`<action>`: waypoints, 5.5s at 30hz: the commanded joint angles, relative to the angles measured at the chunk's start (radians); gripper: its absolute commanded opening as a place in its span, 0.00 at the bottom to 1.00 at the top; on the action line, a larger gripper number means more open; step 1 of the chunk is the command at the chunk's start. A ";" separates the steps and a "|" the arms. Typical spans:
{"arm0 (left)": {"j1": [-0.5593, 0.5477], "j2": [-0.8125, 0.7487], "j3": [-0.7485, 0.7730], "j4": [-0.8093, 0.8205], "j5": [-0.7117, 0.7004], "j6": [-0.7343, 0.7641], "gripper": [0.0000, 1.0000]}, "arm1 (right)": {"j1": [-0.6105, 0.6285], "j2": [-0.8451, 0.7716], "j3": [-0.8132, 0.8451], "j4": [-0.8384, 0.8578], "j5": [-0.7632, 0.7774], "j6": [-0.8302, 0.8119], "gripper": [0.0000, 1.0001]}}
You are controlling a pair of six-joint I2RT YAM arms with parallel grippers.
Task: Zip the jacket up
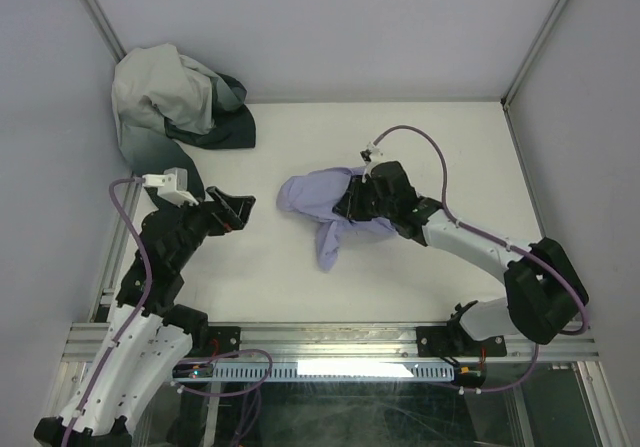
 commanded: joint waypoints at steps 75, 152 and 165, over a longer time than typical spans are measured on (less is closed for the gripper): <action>-0.245 0.316 -0.048 0.231 -0.131 -0.230 0.99 | -0.274 -0.175 0.340 -0.500 0.413 -0.312 0.42; -0.064 0.635 0.397 0.046 -0.142 -0.014 0.65 | -0.507 0.212 0.892 -0.489 0.540 -0.516 0.01; -0.150 0.626 0.220 0.066 0.053 -0.112 0.72 | -0.492 0.078 0.517 -0.532 0.204 -0.382 0.64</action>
